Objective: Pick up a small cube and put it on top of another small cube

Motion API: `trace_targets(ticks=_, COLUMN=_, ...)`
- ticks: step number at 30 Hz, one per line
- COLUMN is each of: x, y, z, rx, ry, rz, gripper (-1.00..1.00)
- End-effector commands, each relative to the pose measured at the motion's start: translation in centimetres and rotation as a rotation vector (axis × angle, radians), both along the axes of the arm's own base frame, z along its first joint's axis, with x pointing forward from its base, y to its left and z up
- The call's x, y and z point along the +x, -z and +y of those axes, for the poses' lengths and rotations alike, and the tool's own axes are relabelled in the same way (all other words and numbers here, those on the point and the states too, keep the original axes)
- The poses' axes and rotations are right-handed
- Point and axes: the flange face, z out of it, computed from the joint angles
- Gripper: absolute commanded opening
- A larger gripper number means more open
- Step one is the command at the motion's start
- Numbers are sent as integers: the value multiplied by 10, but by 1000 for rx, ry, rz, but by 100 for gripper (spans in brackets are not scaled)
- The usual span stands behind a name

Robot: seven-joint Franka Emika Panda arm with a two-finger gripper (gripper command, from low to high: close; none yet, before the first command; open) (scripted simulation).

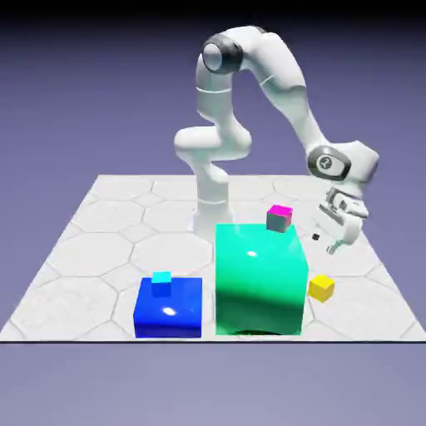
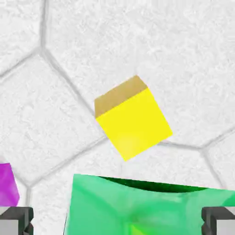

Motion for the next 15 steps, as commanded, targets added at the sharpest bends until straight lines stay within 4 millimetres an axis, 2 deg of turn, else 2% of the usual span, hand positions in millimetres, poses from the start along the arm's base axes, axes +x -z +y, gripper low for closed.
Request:
trace_targets(ticks=1, x=-6, y=6, z=8, rx=-31, ry=-59, rz=6, gripper=0)
trace_targets(ticks=4, x=-25, y=22, z=33, rx=-114, ry=-232, rz=12, gripper=0)
trace_targets(ticks=5, x=-26, y=29, z=36, rx=-137, ry=-268, rz=3, gripper=0)
trace_targets(ticks=10, x=1, y=71, z=17, rx=-234, ry=-323, rz=-81, gripper=0)
trace_targets(ticks=11, x=1, y=71, z=17, rx=-234, ry=-323, rz=-81, gripper=0)
trace_targets(ticks=15, x=0, y=103, z=4, rx=-288, ry=-351, rz=-50, gripper=0)
